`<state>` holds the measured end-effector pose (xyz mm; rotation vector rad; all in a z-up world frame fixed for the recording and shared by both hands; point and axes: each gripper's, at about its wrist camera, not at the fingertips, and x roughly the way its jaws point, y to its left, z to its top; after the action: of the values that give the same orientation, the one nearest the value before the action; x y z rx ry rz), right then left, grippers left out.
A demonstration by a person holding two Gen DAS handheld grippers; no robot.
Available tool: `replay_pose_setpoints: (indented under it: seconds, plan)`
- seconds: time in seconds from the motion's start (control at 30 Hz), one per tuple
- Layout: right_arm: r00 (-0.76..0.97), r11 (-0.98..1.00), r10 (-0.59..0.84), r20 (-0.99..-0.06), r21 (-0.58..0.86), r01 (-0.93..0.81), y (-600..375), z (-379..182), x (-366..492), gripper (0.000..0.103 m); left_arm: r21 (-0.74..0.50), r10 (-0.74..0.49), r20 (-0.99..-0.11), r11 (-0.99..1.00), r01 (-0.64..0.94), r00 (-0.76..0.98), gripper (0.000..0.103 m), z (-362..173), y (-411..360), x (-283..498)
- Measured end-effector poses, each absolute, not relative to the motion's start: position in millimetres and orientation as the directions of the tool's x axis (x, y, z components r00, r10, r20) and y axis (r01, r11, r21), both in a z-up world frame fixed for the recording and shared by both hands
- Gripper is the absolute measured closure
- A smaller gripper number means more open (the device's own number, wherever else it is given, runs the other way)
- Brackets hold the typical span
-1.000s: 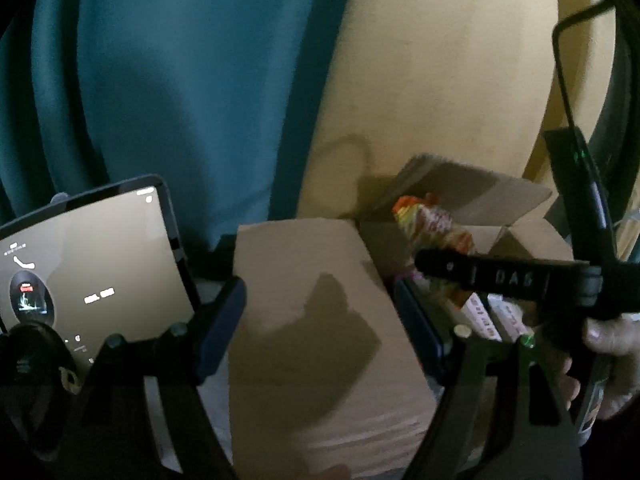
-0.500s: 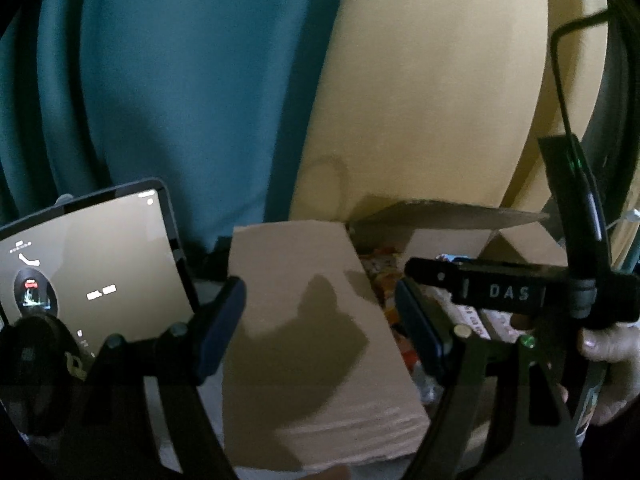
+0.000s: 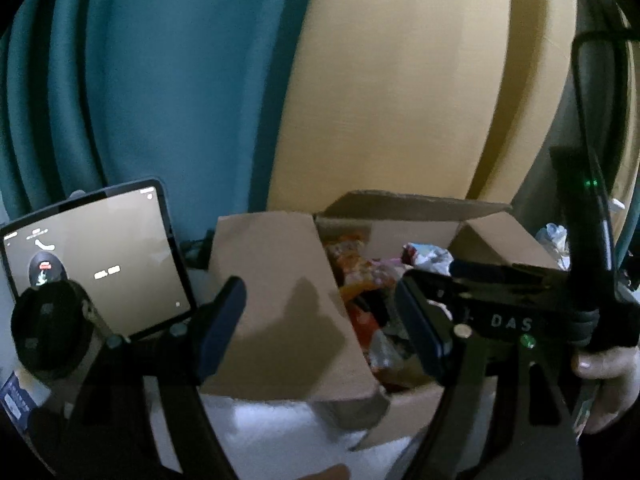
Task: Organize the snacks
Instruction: 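Open the right gripper to release the bag and withdraw from the box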
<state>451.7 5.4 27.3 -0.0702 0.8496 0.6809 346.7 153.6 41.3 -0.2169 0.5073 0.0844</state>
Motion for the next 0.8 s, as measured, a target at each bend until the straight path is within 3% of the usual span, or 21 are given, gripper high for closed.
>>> replay_pose_setpoints:
  seconds: [0.7,0.8]
  plan:
    - [0.583,0.795,0.521,-0.623,0.105,-0.598,-85.3,39.5,353.0,0.03,-0.193,0.007,-0.435,0.976,-0.1,0.9,0.025,30.6,78.2,268.4]
    - [0.602,0.806,0.507,-0.617,0.093,-0.584,-101.8,37.7,341.5,0.03,-0.199,0.003,-0.418,0.975,-0.094,0.909,0.016,30.5,68.3,256.4]
